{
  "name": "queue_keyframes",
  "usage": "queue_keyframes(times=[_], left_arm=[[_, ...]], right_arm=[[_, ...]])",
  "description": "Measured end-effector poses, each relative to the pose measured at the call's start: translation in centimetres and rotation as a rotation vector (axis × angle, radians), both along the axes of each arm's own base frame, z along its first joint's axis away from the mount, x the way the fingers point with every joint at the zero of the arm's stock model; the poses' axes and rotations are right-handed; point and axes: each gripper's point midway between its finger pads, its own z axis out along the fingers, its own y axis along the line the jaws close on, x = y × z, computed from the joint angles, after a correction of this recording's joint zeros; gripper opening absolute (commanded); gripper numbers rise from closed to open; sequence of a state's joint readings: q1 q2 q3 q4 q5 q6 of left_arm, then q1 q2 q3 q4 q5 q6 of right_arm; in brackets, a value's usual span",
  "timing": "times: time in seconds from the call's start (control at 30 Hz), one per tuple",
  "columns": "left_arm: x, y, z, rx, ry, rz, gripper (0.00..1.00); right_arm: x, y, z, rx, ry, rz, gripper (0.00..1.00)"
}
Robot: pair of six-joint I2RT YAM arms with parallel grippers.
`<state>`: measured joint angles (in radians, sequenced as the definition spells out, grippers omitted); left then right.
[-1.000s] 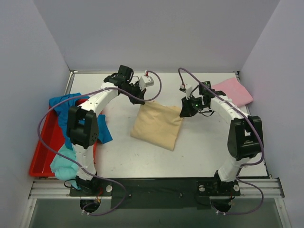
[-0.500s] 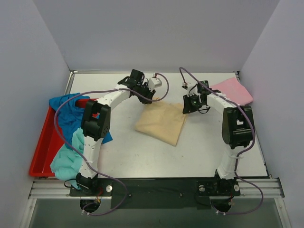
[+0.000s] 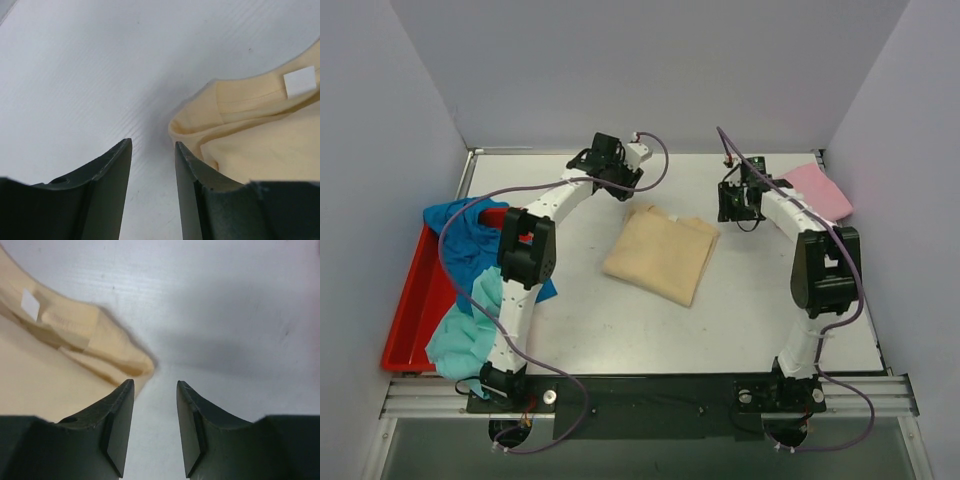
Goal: Fold and stack the t-shirts
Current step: Fold the long partially folded tshirt into a neat square
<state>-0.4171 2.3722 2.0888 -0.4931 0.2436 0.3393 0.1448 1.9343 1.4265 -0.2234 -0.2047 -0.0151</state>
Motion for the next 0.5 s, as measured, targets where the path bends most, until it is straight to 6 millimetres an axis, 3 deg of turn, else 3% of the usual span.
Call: queue_keyframes(times=[0.13, 0.23, 0.37, 0.5], left_arm=[[-1.9, 2.0, 0.5, -0.006, 0.048, 0.030, 0.50], [-5.4, 3.4, 1.1, -0.019, 0.095, 0.035, 0.50], [-10.1, 3.9, 2.1, -0.058, 0.130, 0.019, 0.49], [-12.9, 3.8, 1.1, -0.083, 0.183, 0.013, 0.47]], right_arm=[[-4.3, 0.6, 0.9, 0.098, 0.044, -0.081, 0.48], [-7.2, 1.5, 0.8, 0.192, 0.082, -0.128, 0.59], [-10.0, 3.5, -1.2, 0.335, 0.182, -0.180, 0.61], [-10.9, 5.2, -3.8, 0.446, 0.284, -0.227, 0.60]])
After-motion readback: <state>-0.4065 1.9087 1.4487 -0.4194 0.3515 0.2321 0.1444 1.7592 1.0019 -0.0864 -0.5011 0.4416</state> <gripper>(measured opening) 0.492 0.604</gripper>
